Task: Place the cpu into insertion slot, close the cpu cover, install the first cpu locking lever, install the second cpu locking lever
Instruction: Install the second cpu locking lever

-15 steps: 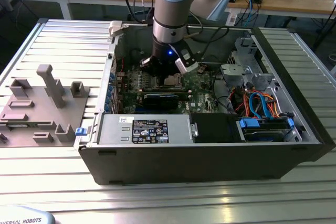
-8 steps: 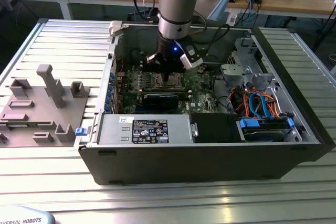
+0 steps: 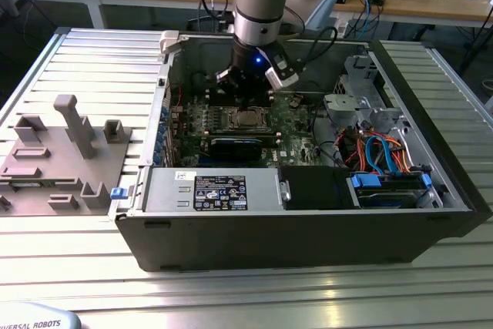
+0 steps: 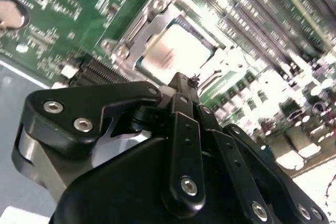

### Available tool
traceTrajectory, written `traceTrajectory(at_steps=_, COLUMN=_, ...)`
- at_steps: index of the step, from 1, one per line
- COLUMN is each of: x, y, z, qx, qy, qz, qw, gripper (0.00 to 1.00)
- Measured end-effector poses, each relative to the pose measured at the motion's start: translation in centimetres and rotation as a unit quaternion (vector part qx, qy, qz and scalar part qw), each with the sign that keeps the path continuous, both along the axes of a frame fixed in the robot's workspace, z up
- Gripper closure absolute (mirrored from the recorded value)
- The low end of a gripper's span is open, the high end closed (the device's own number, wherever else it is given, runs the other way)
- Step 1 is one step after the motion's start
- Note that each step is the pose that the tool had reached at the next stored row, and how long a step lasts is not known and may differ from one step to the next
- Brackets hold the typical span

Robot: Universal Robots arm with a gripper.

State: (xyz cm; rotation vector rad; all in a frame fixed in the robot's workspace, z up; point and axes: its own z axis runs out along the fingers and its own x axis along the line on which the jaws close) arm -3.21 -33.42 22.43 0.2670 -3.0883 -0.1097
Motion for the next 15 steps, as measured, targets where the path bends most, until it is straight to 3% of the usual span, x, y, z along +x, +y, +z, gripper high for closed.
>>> traceTrajectory(at_steps=7, x=0.1, y=1.44, z=1.39, qx=-0.0021, qy=-0.0001, qz=0.0, qw=1.0, gripper=0.89)
traceTrajectory(at_steps=11, x=0.12, y=1.62, z=1.43, qx=-0.0067, qy=0.0, qz=0.0, qw=1.0, gripper=0.89)
traceTrajectory(at_steps=15, x=0.11, y=1.63, z=1.42, qx=-0.0068, qy=0.0, qz=0.0, qw=1.0, gripper=0.89)
